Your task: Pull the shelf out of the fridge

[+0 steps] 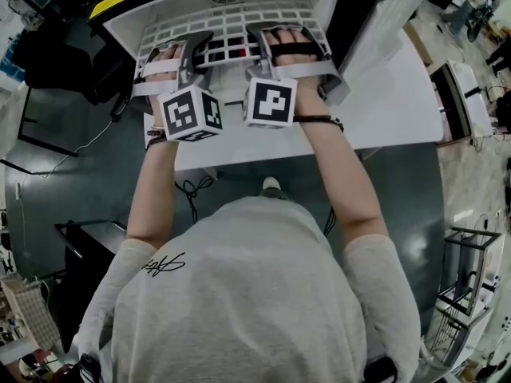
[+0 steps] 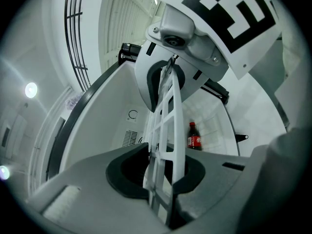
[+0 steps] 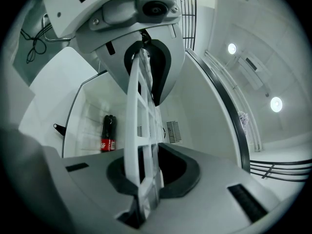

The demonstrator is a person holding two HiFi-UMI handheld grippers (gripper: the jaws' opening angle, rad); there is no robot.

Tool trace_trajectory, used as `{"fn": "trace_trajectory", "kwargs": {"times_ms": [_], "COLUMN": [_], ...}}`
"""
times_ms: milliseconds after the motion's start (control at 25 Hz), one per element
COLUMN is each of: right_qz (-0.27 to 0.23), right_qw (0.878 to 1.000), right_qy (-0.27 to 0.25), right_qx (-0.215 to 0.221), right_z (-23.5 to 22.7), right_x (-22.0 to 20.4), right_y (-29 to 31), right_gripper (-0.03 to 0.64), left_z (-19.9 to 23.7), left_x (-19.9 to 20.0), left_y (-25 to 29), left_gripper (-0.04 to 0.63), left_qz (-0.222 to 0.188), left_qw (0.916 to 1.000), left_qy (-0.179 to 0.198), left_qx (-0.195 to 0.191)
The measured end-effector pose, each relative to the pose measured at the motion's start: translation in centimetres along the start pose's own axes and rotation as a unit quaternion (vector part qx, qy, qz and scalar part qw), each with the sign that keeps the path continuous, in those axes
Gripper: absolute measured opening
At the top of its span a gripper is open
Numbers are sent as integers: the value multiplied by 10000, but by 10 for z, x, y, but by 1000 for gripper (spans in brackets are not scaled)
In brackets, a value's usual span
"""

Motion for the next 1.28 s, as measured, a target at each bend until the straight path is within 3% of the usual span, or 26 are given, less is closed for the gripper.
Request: {"fn": "trace_trajectory", "kwargs": {"times_ms": [1280], "right_qz": [-14], "right_qw": [10000], "right_qy": [-1], "right_qx": [-58], "right_z": [-1], "right_x": [4], "right_y": [-23], "right_gripper": [41], "left_z": [-7], "left_x": [9], "left_y": [-21], "left_gripper": [52], "left_qz": [-71], "left_qw": [10000], "left_qy": [9], "left_qx": [-52]}}
Point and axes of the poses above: the fingertips, and each gripper's own axes: y forward along the fingers, z to its left, x out of its top, the point moved 2 cm from there along -y, backward along the fingers, and after that the axes turned 5 degrees about -y, right-handed, at the moved point
